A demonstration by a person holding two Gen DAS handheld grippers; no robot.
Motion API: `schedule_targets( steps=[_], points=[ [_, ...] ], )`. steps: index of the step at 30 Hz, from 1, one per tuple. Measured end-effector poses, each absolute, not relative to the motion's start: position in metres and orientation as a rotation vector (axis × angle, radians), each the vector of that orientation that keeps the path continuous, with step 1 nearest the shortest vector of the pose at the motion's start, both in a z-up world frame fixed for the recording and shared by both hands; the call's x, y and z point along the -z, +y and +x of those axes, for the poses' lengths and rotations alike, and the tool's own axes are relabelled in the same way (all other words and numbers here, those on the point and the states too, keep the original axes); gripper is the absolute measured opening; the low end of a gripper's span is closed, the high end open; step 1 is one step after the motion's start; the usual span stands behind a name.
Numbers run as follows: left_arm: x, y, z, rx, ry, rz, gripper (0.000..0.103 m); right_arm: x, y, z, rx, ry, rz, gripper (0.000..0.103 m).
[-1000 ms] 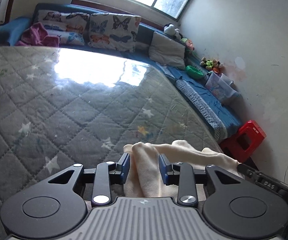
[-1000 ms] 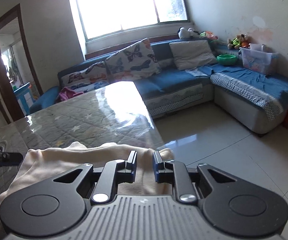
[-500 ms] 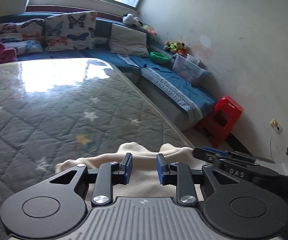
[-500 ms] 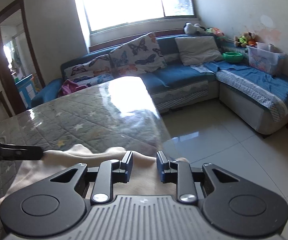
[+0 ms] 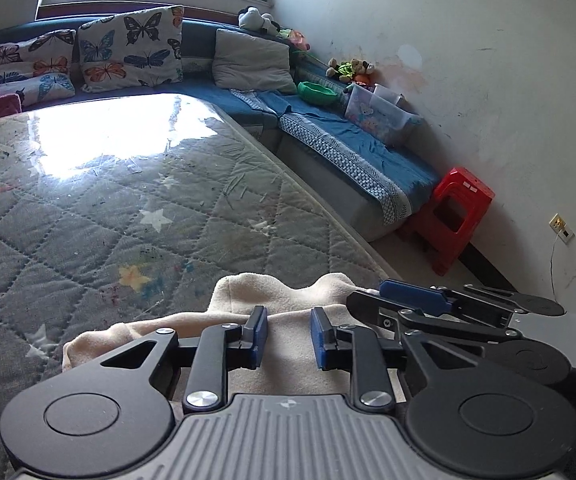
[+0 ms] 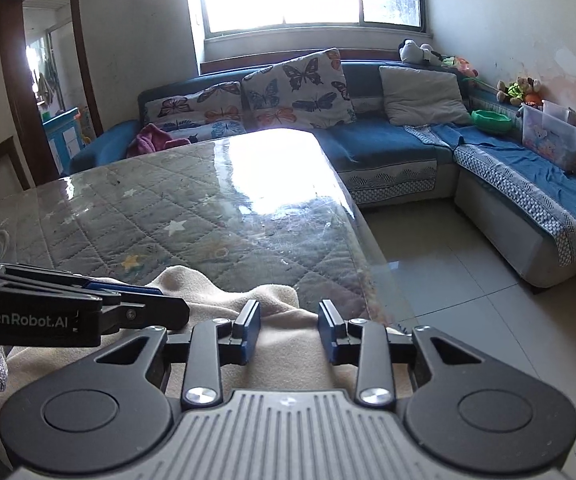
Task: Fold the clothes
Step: 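Lower the turned bundle onto the table and open both grippers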
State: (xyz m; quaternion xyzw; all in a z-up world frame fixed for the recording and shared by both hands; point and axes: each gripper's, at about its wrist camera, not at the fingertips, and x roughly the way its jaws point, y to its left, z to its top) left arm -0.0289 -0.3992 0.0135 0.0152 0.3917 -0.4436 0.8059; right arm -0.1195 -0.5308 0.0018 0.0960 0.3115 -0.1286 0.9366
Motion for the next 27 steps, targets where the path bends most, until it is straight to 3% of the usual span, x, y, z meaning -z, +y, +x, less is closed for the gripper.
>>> schedule_targets(
  steps=[27],
  points=[
    [-0.031,-0.320,-0.104,0.935,0.736,0.046,0.028,-0.007,-0.506,-0.251,0.376,0.574,0.178,0.039]
  ],
)
